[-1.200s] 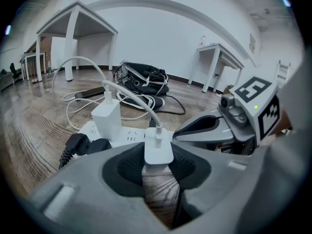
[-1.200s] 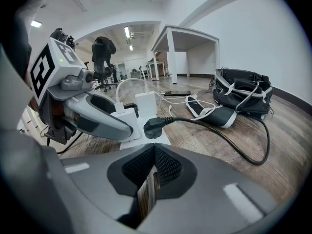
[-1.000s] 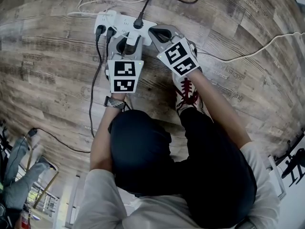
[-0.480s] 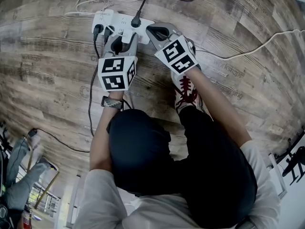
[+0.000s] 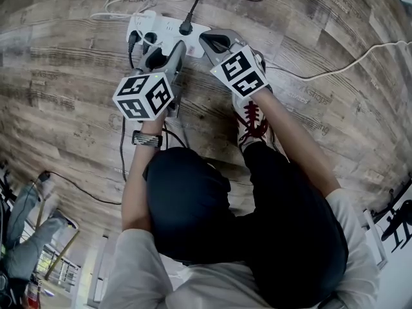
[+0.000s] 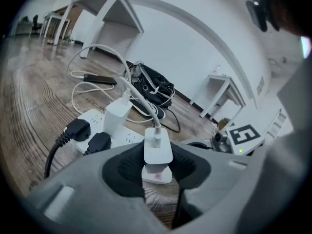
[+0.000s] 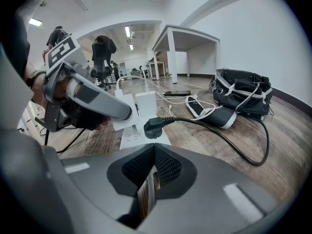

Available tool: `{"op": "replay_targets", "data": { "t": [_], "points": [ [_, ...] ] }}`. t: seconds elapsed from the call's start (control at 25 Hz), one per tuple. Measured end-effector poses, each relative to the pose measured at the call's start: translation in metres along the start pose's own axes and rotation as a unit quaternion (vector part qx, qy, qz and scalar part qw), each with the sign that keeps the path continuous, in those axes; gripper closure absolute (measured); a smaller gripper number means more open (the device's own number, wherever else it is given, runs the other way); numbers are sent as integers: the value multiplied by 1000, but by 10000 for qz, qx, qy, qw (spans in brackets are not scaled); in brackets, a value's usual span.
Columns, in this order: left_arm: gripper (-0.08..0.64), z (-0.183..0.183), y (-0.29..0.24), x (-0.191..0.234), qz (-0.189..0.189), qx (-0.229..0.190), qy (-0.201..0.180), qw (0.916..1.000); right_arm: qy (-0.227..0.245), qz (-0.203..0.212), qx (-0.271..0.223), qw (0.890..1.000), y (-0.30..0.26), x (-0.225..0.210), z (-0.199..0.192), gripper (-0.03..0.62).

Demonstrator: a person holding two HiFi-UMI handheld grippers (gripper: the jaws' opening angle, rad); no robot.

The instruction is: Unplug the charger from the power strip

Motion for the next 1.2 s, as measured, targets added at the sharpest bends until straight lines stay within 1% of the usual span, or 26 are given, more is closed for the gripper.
{"op": "replay_targets", "data": {
  "t": [0.08, 0.16, 0.24, 0.36, 0.44, 0.56, 0.64, 0.88, 0.96, 1.08, 1.2],
  "points": [
    [419, -2, -4, 0, -334, 28, 300, 9990, -4, -3, 6, 10000, 0, 0, 0, 591],
    [419, -7, -9, -1, -578, 115, 487, 9971, 22, -28, 28, 10000, 1, 0, 0, 591],
    [419, -11, -13, 0, -673, 184, 576, 9959, 23, -17, 13, 10000, 1, -1, 1, 591],
    [419, -12, -14, 3, -700, 152, 656, 9953, -6, 10, -5, 10000, 0, 0, 0, 591],
    [417, -10, -14, 4, -630, 105, 563, 9964, 13, 3, 1, 10000, 1, 0, 1, 591],
    [416, -7, -15, 4, -441, 87, 170, 9988, 46, -22, 18, 10000, 2, -2, 1, 591],
    [416, -7, -16, 5, -373, 121, -4, 9992, 42, -32, 20, 10000, 2, -2, 1, 591],
    [403, -7, -16, 11, -249, 126, -39, 9996, 33, -10, 3, 10000, 2, -1, 2, 591],
    [400, -6, -17, 10, -167, 117, -172, 9996, 12, 2, -13, 10000, 1, -1, 2, 591],
    [368, -5, -18, 12, 76, 165, -491, 9986, -1, 16, -21, 10000, 1, -1, 1, 591],
    [337, -2, -16, 17, 312, 165, -651, 9973, -39, 69, -48, 10000, 0, -1, 1, 591]
  ]
}}
Point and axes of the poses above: the fingertips, and each gripper's own axes: y backward along the fingers, x to its left, z out of its top, the point moved 3 cm from there along y, backward along the fingers, and after that the axes turned 13 degrees about x, right-handed, at the moved point
